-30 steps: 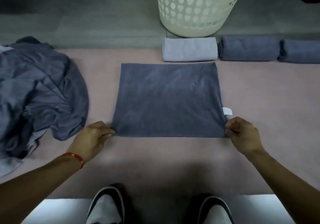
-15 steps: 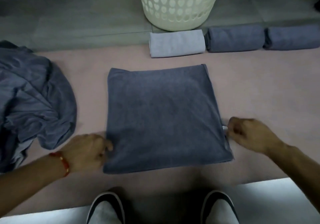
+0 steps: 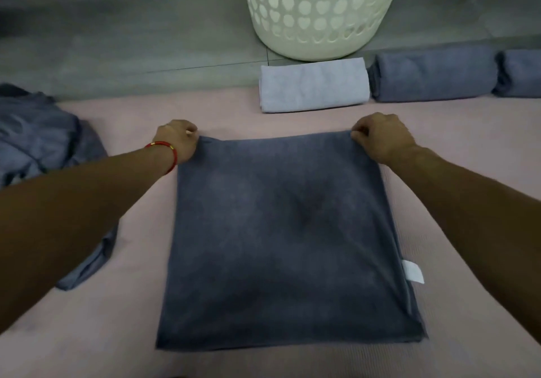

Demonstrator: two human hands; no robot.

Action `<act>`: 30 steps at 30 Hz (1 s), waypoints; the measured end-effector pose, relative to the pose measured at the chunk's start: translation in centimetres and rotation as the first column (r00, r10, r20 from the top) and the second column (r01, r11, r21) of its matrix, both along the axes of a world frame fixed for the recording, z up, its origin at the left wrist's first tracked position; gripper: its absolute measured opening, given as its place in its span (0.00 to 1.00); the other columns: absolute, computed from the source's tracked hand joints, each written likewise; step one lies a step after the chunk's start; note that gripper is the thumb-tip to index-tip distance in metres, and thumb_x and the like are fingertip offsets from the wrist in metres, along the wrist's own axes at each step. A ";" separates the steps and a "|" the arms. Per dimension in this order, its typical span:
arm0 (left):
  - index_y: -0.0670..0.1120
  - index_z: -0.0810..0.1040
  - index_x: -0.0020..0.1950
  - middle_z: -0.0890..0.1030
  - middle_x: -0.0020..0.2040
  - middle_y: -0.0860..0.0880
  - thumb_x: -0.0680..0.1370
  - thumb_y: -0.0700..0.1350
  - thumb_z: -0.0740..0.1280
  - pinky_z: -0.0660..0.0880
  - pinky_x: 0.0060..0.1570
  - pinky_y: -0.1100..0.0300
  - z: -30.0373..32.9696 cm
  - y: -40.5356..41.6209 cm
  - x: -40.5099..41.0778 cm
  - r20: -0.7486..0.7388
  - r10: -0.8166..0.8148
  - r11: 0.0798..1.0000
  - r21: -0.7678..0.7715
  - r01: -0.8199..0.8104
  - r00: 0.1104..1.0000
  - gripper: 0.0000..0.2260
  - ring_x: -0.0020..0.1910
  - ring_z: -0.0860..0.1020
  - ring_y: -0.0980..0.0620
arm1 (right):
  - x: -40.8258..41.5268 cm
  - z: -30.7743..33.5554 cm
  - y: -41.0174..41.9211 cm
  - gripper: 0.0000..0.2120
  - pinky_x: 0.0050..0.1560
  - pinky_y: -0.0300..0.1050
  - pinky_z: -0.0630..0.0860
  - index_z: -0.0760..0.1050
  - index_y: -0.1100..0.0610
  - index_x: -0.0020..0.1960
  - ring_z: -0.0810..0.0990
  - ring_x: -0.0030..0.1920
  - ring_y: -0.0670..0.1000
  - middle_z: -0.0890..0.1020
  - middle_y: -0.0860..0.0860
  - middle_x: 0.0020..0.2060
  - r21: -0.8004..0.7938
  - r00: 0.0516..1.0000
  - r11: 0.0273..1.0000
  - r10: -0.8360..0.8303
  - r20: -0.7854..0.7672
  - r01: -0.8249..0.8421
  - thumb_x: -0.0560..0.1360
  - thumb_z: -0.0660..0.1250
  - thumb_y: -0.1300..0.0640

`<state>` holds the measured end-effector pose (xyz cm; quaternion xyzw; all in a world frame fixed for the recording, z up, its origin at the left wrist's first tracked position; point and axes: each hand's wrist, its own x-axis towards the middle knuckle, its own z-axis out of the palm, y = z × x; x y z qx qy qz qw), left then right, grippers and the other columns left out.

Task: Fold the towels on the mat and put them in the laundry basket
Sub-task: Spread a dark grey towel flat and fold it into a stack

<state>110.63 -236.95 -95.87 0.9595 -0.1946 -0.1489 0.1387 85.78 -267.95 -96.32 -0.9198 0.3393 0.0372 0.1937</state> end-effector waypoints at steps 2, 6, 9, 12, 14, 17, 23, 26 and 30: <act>0.44 0.84 0.59 0.82 0.61 0.42 0.80 0.43 0.65 0.72 0.63 0.55 -0.4 0.2 0.4 0.010 0.063 0.998 -0.022 -0.062 0.998 0.12 0.62 0.78 0.40 | -0.3 -0.1 0.1 0.10 0.60 0.51 0.78 0.84 0.59 0.57 0.82 0.52 0.58 0.85 0.57 0.52 -0.005 0.989 0.997 -0.070 0.127 0.071 0.80 0.69 0.55; 0.46 0.85 0.56 0.85 0.53 0.44 0.77 0.43 0.71 0.74 0.62 0.58 -0.5 2.0 0.4 -0.038 0.101 0.992 -0.071 -0.104 0.994 0.09 0.56 0.81 0.45 | -3.0 1.0 1.3 0.06 0.52 0.35 0.77 0.85 0.55 0.52 0.80 0.45 0.45 0.85 0.48 0.46 0.237 0.909 0.961 -0.223 0.353 0.143 0.75 0.75 0.59; 0.43 0.85 0.56 0.85 0.54 0.44 0.77 0.41 0.70 0.72 0.58 0.63 -0.5 3.6 -0.4 -0.040 0.124 0.978 -0.165 -0.129 0.991 0.09 0.56 0.81 0.47 | -5.6 1.6 2.0 0.08 0.45 0.29 0.79 0.84 0.54 0.52 0.82 0.46 0.45 0.85 0.51 0.48 0.486 0.897 0.866 -0.301 0.325 0.115 0.74 0.76 0.61; 0.44 0.85 0.57 0.84 0.54 0.45 0.77 0.41 0.70 0.72 0.58 0.62 -0.8 5.1 -1.2 -0.122 0.129 0.968 -0.198 -0.151 0.984 0.09 0.55 0.81 0.47 | -7.2 1.8 2.3 0.07 0.43 0.28 0.77 0.84 0.54 0.49 0.82 0.47 0.47 0.86 0.51 0.47 0.512 0.947 0.852 -0.248 0.204 0.113 0.72 0.78 0.59; 0.45 0.84 0.57 0.84 0.51 0.46 0.76 0.43 0.72 0.75 0.60 0.59 -0.9 5.7 -1.4 -0.198 0.123 0.967 -0.195 -0.162 0.972 0.10 0.54 0.81 0.47 | -7.5 1.7 2.6 0.06 0.44 0.31 0.76 0.85 0.55 0.46 0.83 0.45 0.46 0.86 0.49 0.43 0.486 0.972 0.866 -0.199 0.128 0.114 0.72 0.78 0.54; 0.44 0.83 0.58 0.85 0.47 0.45 0.74 0.44 0.75 0.78 0.61 0.51 -0.9 5.7 -1.5 -0.280 0.166 0.951 -0.207 -0.228 0.946 0.13 0.50 0.82 0.46 | -6.6 0.9 2.8 0.10 0.40 0.34 0.75 0.83 0.56 0.44 0.83 0.41 0.48 0.86 0.51 0.41 0.366 0.974 0.915 -0.214 0.077 0.172 0.75 0.75 0.49; 0.43 0.83 0.46 0.82 0.44 0.42 0.76 0.43 0.73 0.78 0.38 0.56 0.2 3.8 -1.8 -0.391 0.271 0.873 -0.284 -0.395 0.880 0.03 0.35 0.78 0.49 | -3.9 1.3 2.0 0.07 0.35 0.32 0.72 0.80 0.56 0.51 0.78 0.37 0.46 0.83 0.53 0.43 0.210 0.937 0.928 -0.335 0.101 0.309 0.75 0.74 0.56; 0.48 0.78 0.40 0.80 0.42 0.46 0.78 0.41 0.71 0.77 0.38 0.57 1.0 3.3 -0.7 -0.496 0.290 0.731 -0.437 -0.524 0.818 0.08 0.38 0.77 0.51 | -3.3 2.4 0.6 0.07 0.48 0.45 0.83 0.81 0.57 0.55 0.83 0.42 0.54 0.84 0.55 0.44 0.345 0.801 0.843 -0.517 0.302 0.413 0.78 0.69 0.61; 0.50 0.78 0.42 0.80 0.43 0.51 0.80 0.44 0.70 0.76 0.42 0.57 1.9 2.7 1.4 -0.596 0.262 0.644 -0.479 -0.597 0.760 0.07 0.42 0.78 0.54 | -2.0 3.2 -0.9 0.06 0.50 0.51 0.84 0.80 0.56 0.53 0.82 0.47 0.54 0.82 0.51 0.44 0.624 0.665 0.700 -0.653 0.363 0.348 0.80 0.67 0.64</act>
